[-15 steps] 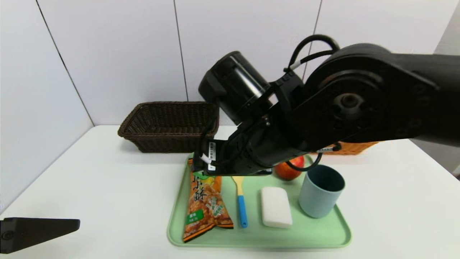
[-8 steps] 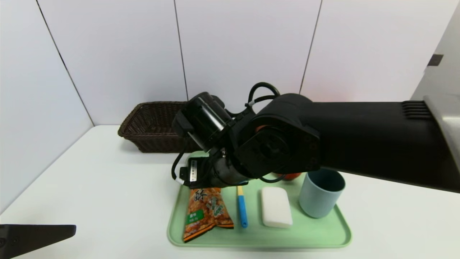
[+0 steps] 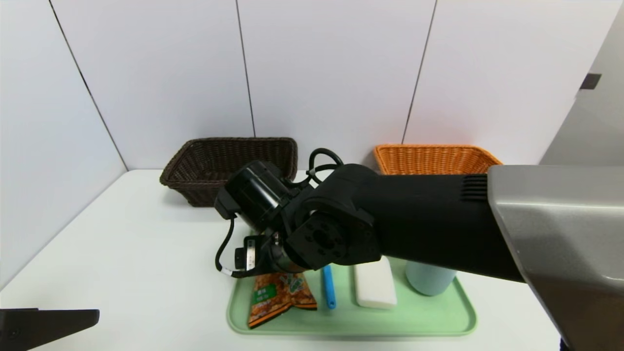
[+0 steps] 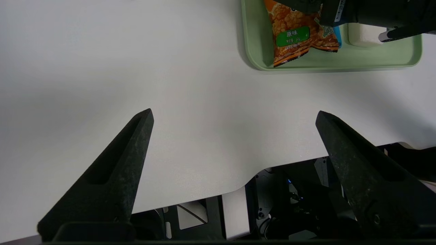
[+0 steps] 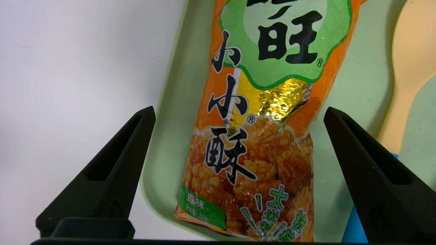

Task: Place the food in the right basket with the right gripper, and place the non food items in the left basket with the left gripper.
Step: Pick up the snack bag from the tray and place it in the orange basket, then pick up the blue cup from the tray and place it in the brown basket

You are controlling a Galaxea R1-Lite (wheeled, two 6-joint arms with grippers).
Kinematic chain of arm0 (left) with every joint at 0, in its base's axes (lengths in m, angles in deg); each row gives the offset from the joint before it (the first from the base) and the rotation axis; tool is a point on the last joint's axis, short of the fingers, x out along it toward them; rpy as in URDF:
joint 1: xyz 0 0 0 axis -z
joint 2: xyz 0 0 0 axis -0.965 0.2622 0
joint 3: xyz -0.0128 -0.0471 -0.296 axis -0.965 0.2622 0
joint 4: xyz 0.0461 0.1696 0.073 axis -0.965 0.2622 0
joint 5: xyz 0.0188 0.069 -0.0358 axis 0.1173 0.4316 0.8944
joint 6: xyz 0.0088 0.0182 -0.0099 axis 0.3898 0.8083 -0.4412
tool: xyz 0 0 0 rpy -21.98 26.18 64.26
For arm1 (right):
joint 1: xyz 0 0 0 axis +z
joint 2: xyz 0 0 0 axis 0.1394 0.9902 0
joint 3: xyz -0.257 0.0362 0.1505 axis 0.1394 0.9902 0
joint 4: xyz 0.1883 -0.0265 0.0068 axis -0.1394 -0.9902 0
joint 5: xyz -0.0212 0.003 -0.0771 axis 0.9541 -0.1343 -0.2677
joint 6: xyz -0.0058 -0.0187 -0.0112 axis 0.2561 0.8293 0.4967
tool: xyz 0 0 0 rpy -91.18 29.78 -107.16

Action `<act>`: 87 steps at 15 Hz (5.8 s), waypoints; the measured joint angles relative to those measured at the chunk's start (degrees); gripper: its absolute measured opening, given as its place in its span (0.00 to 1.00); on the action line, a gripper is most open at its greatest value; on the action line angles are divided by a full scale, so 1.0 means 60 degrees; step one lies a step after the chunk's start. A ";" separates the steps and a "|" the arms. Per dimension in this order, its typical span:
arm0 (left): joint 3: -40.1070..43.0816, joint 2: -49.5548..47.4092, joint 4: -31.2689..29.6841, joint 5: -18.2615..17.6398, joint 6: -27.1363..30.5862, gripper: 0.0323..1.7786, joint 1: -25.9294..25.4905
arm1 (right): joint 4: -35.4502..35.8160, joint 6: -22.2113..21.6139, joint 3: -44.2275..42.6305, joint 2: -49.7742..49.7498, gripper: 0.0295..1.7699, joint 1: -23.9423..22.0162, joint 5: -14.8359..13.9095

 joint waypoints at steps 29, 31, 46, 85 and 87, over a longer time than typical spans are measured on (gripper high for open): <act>0.0321 -0.0083 -0.0091 -0.0744 0.0004 0.95 0.0014 | -0.1012 0.0051 0.0138 -0.2282 0.24 -0.0924 -0.0197; 0.0321 -0.0073 -0.0091 -0.0750 0.0004 0.95 0.0014 | -0.0957 0.0089 0.0116 -0.2847 0.24 -0.1656 0.0303; 0.0303 0.0051 -0.0102 -0.0882 -0.0006 0.95 0.0014 | 0.0835 -0.3990 0.0071 -0.3137 0.24 -0.7568 0.2836; -0.0772 0.1225 0.0083 -0.0542 0.1319 0.95 0.0638 | -0.1158 0.0585 0.0419 -0.4594 0.94 -0.7806 0.1599; 0.0165 0.1418 -0.1605 -0.0691 0.1818 0.95 0.0992 | -0.0998 0.0979 0.0939 -0.5329 0.94 -0.7536 0.1457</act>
